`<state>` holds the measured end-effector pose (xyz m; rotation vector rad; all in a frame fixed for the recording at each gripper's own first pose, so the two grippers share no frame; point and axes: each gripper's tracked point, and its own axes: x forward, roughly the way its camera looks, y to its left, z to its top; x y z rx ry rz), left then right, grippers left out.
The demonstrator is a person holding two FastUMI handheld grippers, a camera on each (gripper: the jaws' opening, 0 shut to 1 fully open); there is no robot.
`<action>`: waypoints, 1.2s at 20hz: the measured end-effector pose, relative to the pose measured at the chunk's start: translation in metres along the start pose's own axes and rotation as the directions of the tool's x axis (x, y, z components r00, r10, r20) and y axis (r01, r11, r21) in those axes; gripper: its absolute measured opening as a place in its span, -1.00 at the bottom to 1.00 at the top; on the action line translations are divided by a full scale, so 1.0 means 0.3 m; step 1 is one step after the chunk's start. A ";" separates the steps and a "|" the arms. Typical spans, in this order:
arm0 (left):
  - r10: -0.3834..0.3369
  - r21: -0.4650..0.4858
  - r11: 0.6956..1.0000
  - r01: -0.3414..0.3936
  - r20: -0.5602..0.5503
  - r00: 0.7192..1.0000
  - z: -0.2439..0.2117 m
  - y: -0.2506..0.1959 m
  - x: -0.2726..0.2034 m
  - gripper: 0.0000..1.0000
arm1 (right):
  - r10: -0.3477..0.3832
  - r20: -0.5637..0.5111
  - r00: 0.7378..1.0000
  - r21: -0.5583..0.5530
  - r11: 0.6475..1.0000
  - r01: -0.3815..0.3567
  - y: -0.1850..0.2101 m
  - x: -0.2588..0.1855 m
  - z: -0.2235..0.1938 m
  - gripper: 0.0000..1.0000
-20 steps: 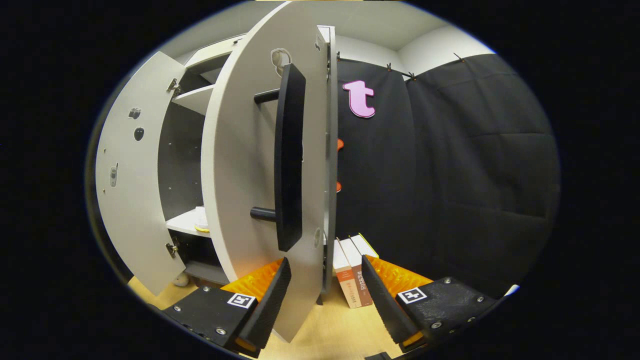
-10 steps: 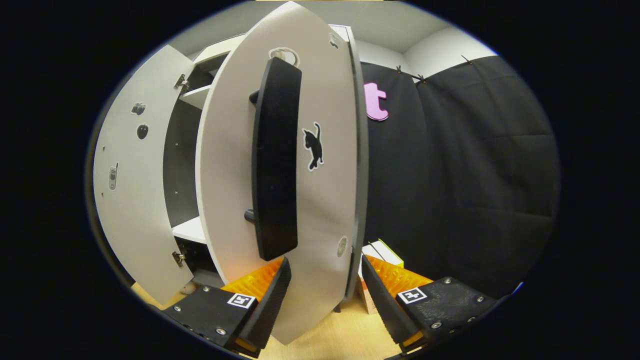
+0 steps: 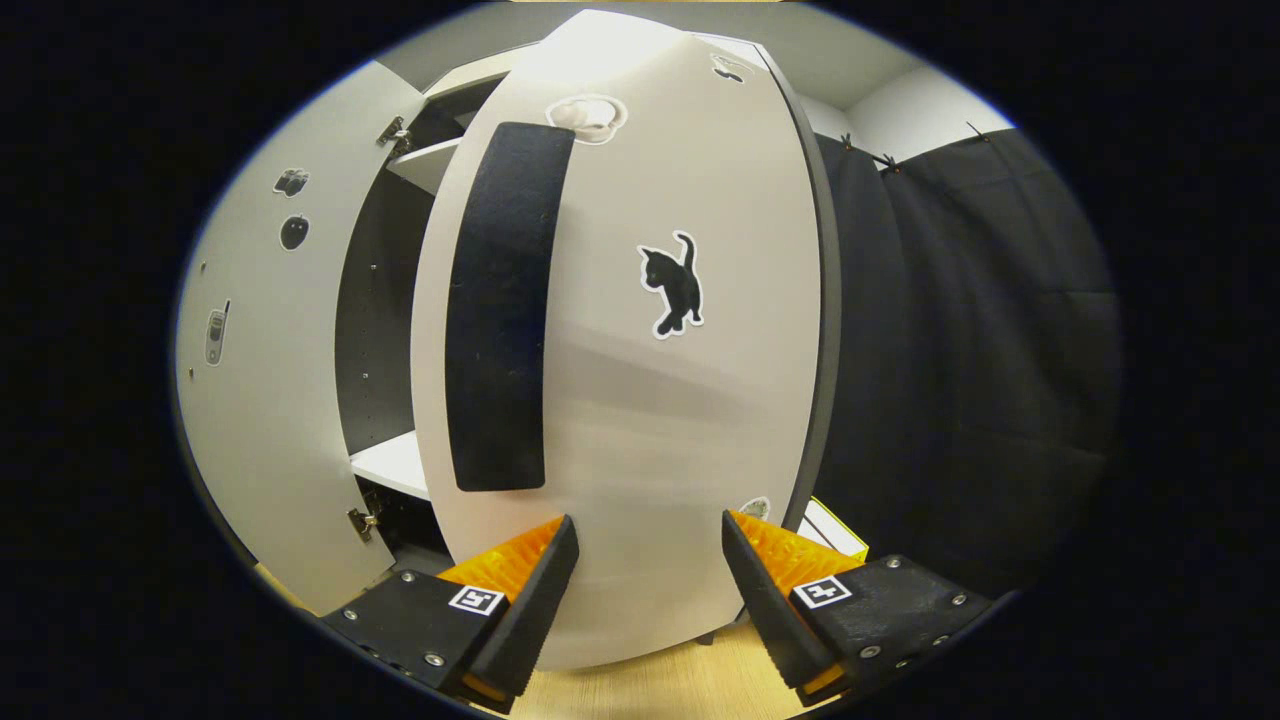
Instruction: Grab one shoe with the right hand and put it into the shoe cabinet, grab the other shoe with the left hand and put it into the shoe cabinet; then close the right door with the right hand and the left door with the left hand.
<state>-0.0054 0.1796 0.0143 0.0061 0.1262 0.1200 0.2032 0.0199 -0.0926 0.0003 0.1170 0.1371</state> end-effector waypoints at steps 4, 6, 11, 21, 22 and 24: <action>0.002 -0.009 1.000 -0.002 -0.010 1.000 -0.043 0.025 0.051 0.93 | 0.002 -0.018 1.000 0.036 0.999 -0.002 0.007 0.021 -0.004 0.80; 0.005 -0.001 1.000 -0.005 -0.021 1.000 -0.078 0.037 0.077 0.94 | -0.007 -0.022 1.000 0.034 0.999 0.008 0.010 0.029 -0.003 0.79; -0.005 0.012 1.000 0.005 -0.040 0.999 -0.160 0.047 0.153 0.93 | -0.029 -0.031 0.999 0.039 0.999 0.030 0.016 0.036 0.000 0.79; -0.093 -0.017 0.996 0.092 -0.086 0.992 -0.236 -0.038 0.267 0.94 | -0.055 -0.034 0.998 0.035 0.998 0.056 0.020 0.049 0.004 0.80; -0.104 -0.018 0.995 0.103 -0.089 0.991 -0.239 -0.044 0.280 0.94 | -0.057 -0.037 0.998 0.041 0.997 0.058 0.020 0.045 0.003 0.79; -0.106 -0.005 0.994 0.106 -0.087 0.991 -0.236 -0.045 0.294 0.94 | -0.061 -0.043 0.997 0.049 0.997 0.063 0.018 0.044 0.002 0.79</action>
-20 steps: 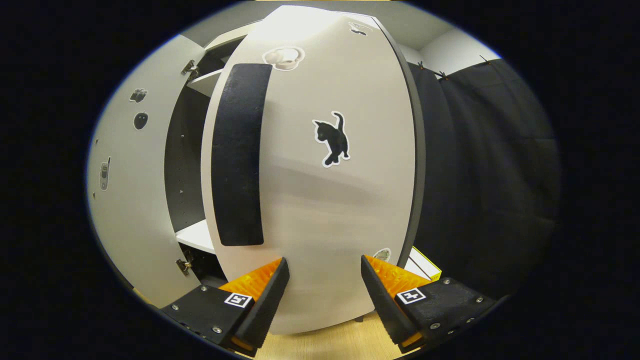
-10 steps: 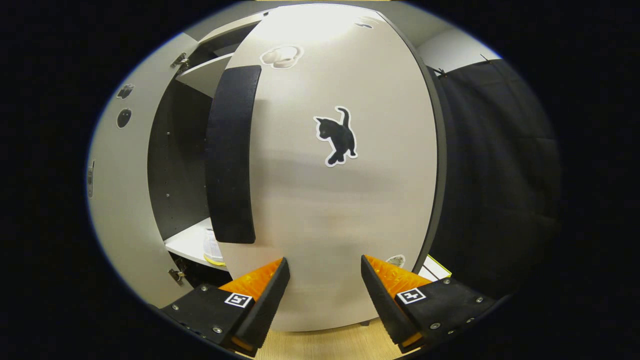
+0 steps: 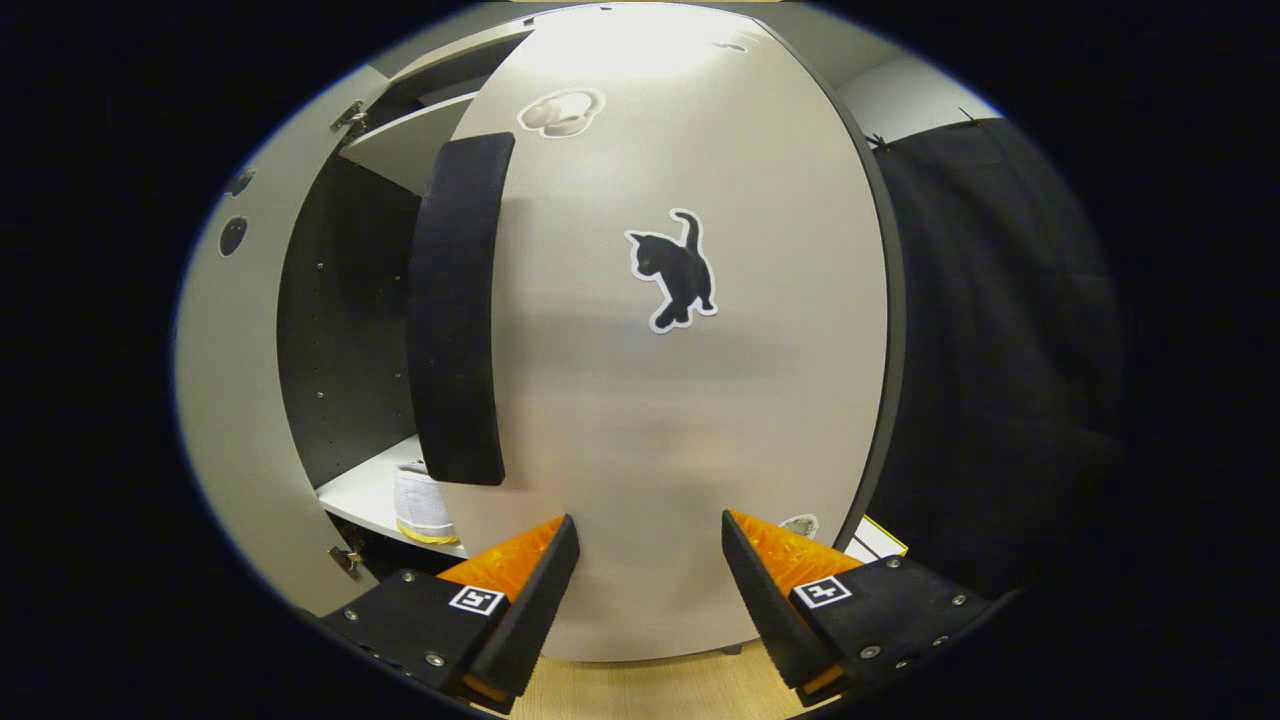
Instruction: Grab one shoe with the right hand and put it into the shoe cabinet, grab the other shoe with the left hand and put it into the shoe cabinet; then close the right door with the right hand and the left door with the left hand.
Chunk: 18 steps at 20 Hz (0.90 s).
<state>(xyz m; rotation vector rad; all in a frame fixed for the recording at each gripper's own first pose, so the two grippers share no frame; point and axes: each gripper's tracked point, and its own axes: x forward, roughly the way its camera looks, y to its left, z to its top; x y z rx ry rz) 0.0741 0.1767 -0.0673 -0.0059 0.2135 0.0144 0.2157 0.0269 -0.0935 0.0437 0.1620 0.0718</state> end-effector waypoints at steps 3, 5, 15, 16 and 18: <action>-0.019 0.015 1.000 0.019 -0.004 1.000 0.005 -0.018 0.014 0.94 | -0.007 -0.007 1.000 0.001 1.000 0.007 -0.011 -0.010 -0.003 0.80; -0.032 0.013 0.999 0.032 -0.006 0.999 0.007 -0.026 0.027 0.92 | -0.014 -0.002 1.000 -0.004 1.000 0.014 -0.028 -0.036 -0.001 0.80; -0.129 0.027 0.991 0.129 -0.004 0.992 0.009 -0.223 0.034 0.92 | -0.038 0.018 0.999 0.006 0.999 0.038 -0.138 -0.175 0.024 0.80; -0.141 0.029 0.990 0.141 -0.002 0.990 0.010 -0.247 0.041 0.87 | -0.039 0.019 0.999 0.003 0.999 0.039 -0.149 -0.192 0.026 0.80; -0.161 0.024 0.987 0.161 -0.002 0.987 0.005 -0.300 0.043 0.92 | -0.042 0.021 0.999 0.000 0.999 0.042 -0.170 -0.221 0.029 0.80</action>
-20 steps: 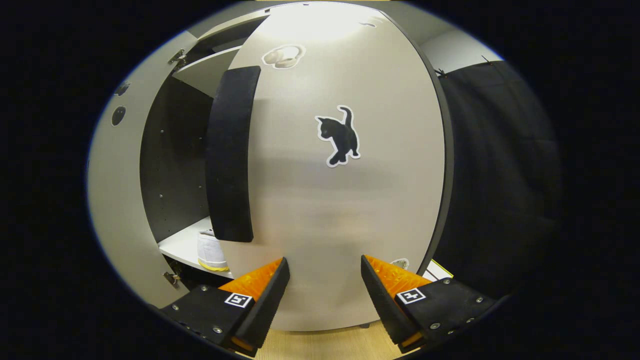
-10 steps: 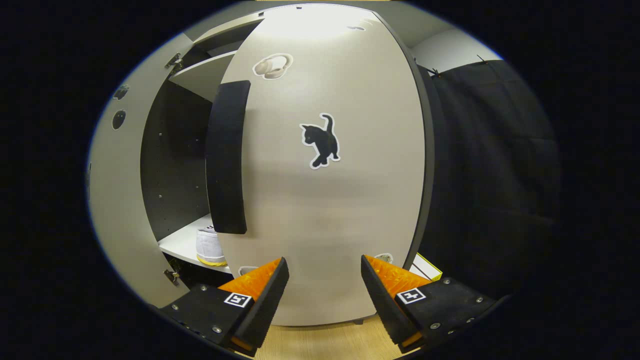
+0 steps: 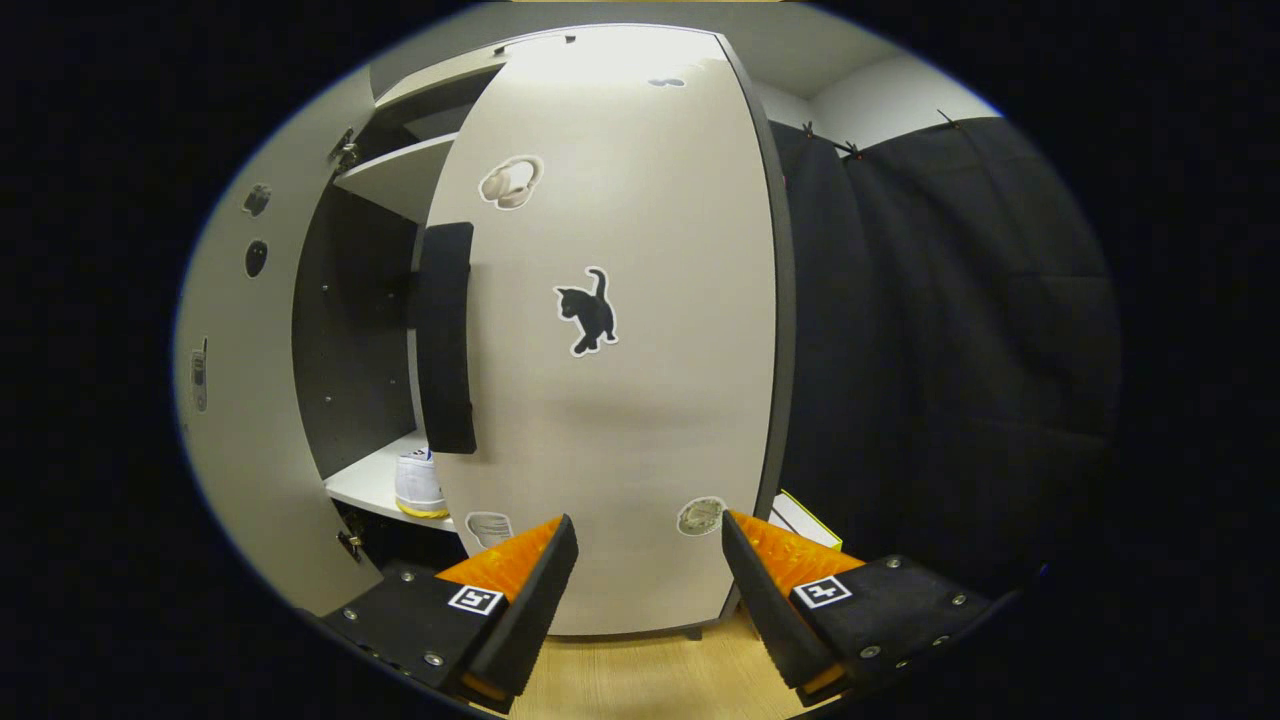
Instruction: Grab one shoe with the right hand and put it into the shoe cabinet, grab the other shoe with the left hand and put it into the shoe cabinet; then close the right door with the right hand and the left door with the left hand.
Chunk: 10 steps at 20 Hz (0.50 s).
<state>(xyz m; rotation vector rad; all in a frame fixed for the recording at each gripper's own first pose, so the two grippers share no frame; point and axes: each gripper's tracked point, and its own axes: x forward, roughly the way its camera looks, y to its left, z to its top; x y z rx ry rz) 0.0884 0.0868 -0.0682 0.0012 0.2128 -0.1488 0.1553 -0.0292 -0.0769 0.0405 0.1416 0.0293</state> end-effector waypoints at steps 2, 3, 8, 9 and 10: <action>-0.009 0.003 1.000 0.009 0.006 1.000 0.007 -0.042 0.015 0.87 | 0.002 0.001 1.000 0.004 1.000 -0.002 -0.018 -0.025 0.005 0.80; -0.008 0.009 1.000 0.008 0.009 1.000 0.016 -0.059 0.026 0.87 | 0.001 0.002 1.000 0.004 1.000 -0.001 -0.030 -0.036 0.006 0.80; -0.022 0.039 0.999 0.021 0.026 0.999 0.041 -0.165 0.105 0.87 | -0.008 0.003 1.000 -0.003 1.000 0.008 -0.086 -0.082 0.003 0.80; -0.035 0.039 0.999 0.035 0.022 0.999 0.042 -0.191 0.130 0.87 | -0.012 0.001 1.000 -0.005 1.000 0.012 -0.102 -0.090 0.001 0.80; -0.056 0.034 0.998 0.056 0.019 0.998 0.035 -0.223 0.146 0.87 | -0.016 -0.002 1.000 -0.006 1.000 0.016 -0.116 -0.097 -0.003 0.80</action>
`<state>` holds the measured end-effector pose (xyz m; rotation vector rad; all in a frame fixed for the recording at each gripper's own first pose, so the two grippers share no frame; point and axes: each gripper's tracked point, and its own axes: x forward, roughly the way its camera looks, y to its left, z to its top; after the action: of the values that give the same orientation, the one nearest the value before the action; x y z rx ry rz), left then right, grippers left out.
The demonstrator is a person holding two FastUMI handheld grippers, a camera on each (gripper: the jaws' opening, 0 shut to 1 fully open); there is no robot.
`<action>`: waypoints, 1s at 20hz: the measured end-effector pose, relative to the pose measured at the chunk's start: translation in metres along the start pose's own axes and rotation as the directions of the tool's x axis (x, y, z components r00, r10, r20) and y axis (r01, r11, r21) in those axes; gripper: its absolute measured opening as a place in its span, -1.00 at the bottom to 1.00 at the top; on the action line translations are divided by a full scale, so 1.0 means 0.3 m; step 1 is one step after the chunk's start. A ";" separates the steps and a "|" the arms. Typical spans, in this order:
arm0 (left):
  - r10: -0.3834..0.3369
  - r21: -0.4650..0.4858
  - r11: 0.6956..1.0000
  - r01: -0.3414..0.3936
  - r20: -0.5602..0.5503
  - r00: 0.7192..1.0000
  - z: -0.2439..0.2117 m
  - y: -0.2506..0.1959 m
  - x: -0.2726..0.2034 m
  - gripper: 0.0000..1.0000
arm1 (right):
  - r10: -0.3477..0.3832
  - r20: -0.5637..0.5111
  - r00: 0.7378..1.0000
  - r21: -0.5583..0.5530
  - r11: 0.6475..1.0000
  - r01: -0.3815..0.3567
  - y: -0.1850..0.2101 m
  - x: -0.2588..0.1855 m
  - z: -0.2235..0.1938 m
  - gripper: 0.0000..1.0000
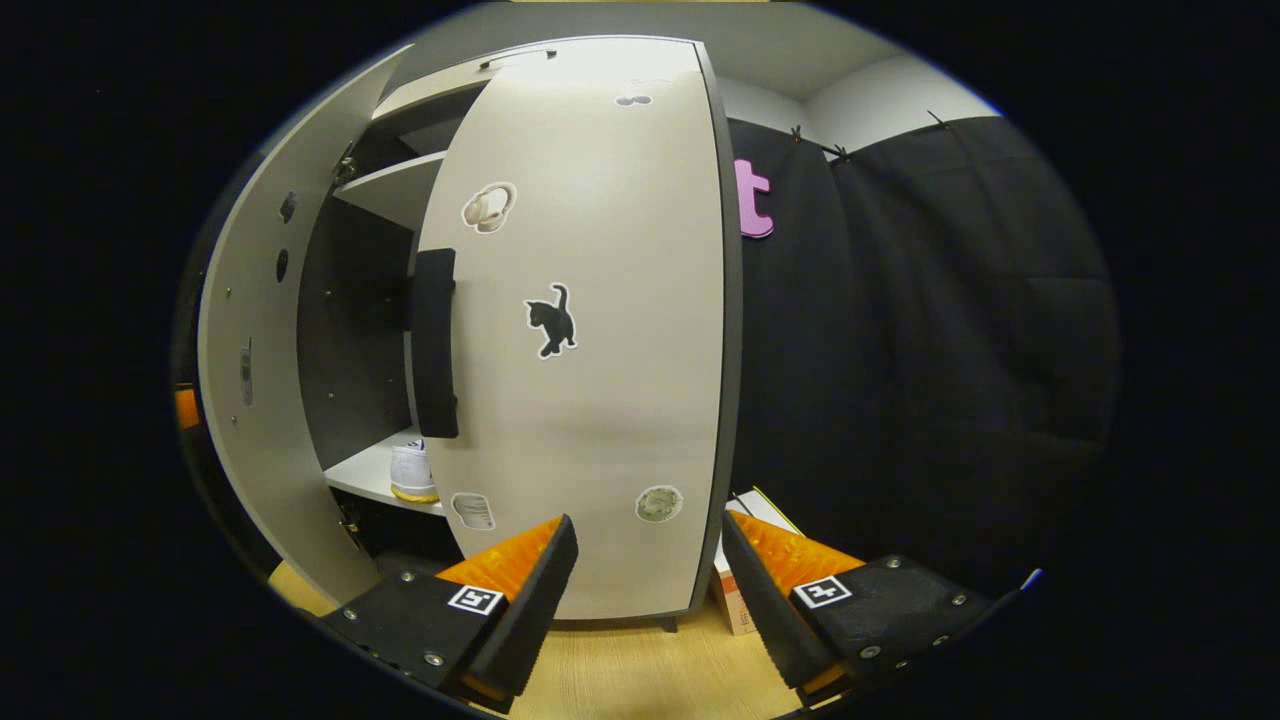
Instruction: Grab one shoe with the right hand and put it into the shoe cabinet, grab the other shoe with the left hand and put it into the shoe cabinet; then close the right door with the right hand and the left door with the left hand.
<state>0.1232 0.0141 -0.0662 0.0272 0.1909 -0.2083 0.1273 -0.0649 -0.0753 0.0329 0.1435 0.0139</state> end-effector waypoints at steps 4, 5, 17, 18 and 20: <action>-0.060 -0.038 0.997 0.060 0.003 0.998 0.008 -0.096 0.102 0.92 | -0.014 -0.007 1.000 0.002 1.000 0.014 -0.056 -0.019 -0.010 0.80; -0.067 -0.037 0.997 0.067 0.008 0.998 0.019 -0.116 0.123 0.92 | -0.017 -0.007 1.000 0.002 1.000 0.017 -0.070 -0.025 -0.010 0.80; -0.063 -0.031 0.998 0.062 -0.006 0.998 0.024 -0.220 0.215 0.90 | -0.025 0.018 1.000 -0.035 0.999 0.026 -0.165 -0.056 0.044 0.81; -0.060 -0.041 0.997 0.060 -0.005 0.998 0.025 -0.221 0.215 0.93 | -0.023 0.018 1.000 -0.034 0.999 0.023 -0.169 -0.055 0.051 0.80; -0.056 -0.053 0.997 0.055 -0.008 0.998 0.025 -0.228 0.221 0.93 | -0.016 0.018 1.000 -0.034 0.999 0.017 -0.172 -0.053 0.062 0.81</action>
<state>0.1741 -0.0666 -0.0720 -0.0296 0.2064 -0.2583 0.1148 -0.1172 -0.0564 -0.0020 0.1262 -0.0007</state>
